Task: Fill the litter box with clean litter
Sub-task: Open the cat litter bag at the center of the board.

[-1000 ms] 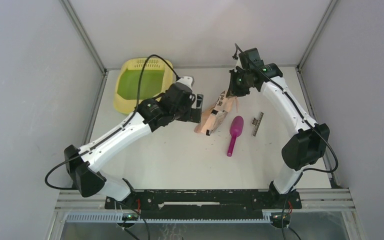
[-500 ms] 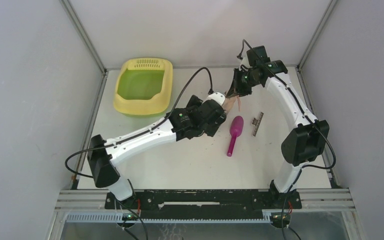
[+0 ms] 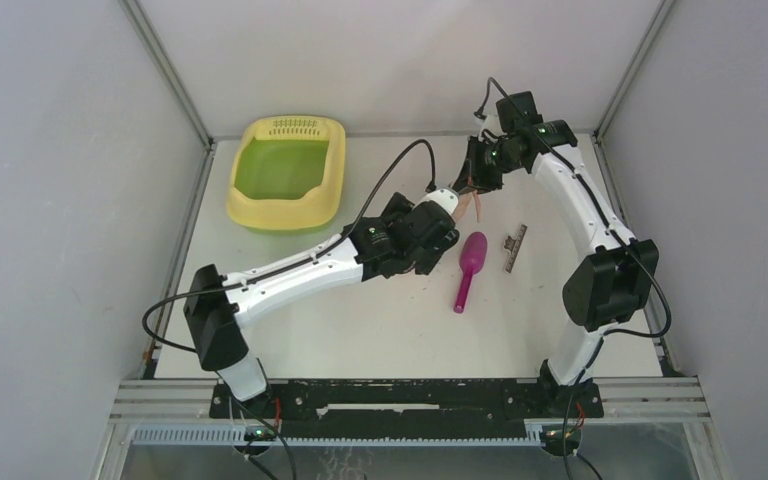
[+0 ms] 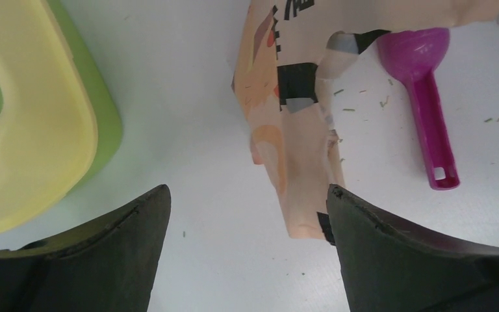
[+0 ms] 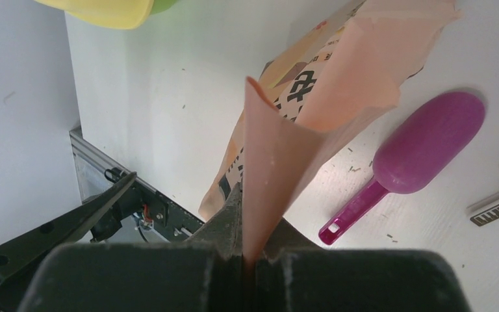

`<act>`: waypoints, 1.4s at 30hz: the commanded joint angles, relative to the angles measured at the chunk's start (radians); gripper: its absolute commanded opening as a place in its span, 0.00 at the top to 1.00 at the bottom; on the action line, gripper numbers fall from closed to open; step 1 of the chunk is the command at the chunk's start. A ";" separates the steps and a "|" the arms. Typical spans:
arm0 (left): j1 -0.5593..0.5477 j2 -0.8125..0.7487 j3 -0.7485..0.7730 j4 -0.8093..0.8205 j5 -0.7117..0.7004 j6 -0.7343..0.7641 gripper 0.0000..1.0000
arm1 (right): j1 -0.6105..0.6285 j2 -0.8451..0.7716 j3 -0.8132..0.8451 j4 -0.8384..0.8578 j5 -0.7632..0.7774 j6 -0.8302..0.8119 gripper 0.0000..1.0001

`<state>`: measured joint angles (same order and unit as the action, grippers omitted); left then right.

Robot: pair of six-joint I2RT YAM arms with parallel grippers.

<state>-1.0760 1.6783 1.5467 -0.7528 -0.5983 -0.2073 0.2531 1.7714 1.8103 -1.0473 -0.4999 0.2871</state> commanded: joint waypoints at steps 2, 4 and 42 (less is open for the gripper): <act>-0.005 -0.003 0.046 0.081 0.066 -0.002 0.05 | -0.005 -0.015 0.016 0.018 -0.059 0.012 1.00; -0.004 0.000 0.044 0.085 0.074 -0.007 0.05 | -0.007 -0.016 0.015 0.021 -0.064 0.012 1.00; 0.010 -0.002 -0.017 0.107 0.066 -0.021 0.32 | -0.023 -0.045 -0.034 0.062 -0.101 0.017 1.00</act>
<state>-1.0748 1.7123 1.5455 -0.6689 -0.5133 -0.2203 0.2287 1.7714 1.7767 -1.0058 -0.5701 0.2943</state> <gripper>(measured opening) 0.681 0.032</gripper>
